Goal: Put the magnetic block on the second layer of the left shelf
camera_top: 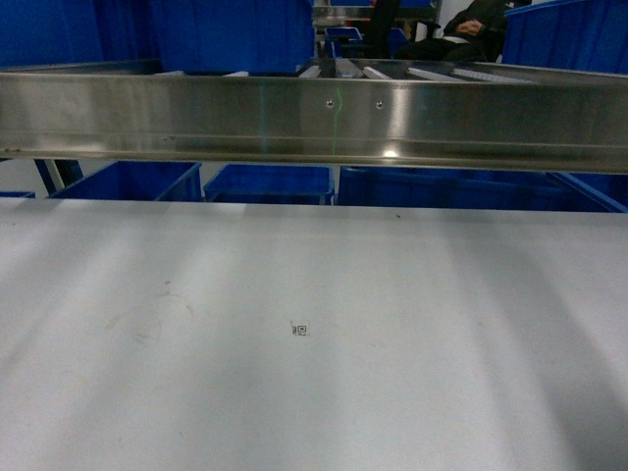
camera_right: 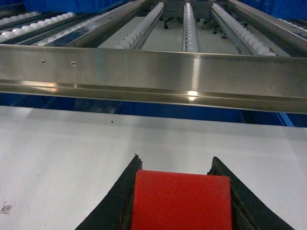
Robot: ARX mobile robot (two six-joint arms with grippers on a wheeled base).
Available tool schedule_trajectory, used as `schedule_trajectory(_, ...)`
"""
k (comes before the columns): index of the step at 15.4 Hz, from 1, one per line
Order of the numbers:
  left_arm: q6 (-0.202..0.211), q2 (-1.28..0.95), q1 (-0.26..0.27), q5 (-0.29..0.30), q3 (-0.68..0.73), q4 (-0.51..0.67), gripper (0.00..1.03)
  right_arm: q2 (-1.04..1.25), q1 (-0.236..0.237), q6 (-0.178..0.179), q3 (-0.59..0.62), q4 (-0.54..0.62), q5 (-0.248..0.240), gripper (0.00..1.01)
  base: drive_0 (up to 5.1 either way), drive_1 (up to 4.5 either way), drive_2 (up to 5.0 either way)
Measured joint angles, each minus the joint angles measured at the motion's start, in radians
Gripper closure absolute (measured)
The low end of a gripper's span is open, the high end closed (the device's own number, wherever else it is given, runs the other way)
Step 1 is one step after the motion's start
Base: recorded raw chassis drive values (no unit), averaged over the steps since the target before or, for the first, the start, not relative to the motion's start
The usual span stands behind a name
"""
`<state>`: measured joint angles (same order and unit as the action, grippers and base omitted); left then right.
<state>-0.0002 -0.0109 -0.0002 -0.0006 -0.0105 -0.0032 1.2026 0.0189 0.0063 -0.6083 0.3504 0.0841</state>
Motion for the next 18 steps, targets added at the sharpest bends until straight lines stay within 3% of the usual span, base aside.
schedule_trajectory(5, 0.0, 0.0, 0.0, 0.0, 0.0, 0.0, 0.05, -0.123, -0.015, 0.0, 0.064, -0.053, -0.013, 0.67, 0.0, 0.0, 0.0)
schedule_trajectory(8, 0.0, 0.0, 0.0, 0.0, 0.0, 0.0, 0.05, -0.233, -0.047, 0.0, 0.117, -0.132, 0.015, 0.67, 0.0, 0.0, 0.0)
schedule_trajectory(11, 0.0, 0.0, 0.0, 0.0, 0.0, 0.0, 0.05, -0.297, -0.013, 0.0, 0.174, -0.175, 0.014, 0.67, 0.0, 0.0, 0.0)
schedule_trajectory(18, 0.0, 0.0, 0.0, 0.0, 0.0, 0.0, 0.05, -0.297, -0.013, 0.0, 0.174, -0.175, 0.014, 0.67, 0.0, 0.0, 0.0)
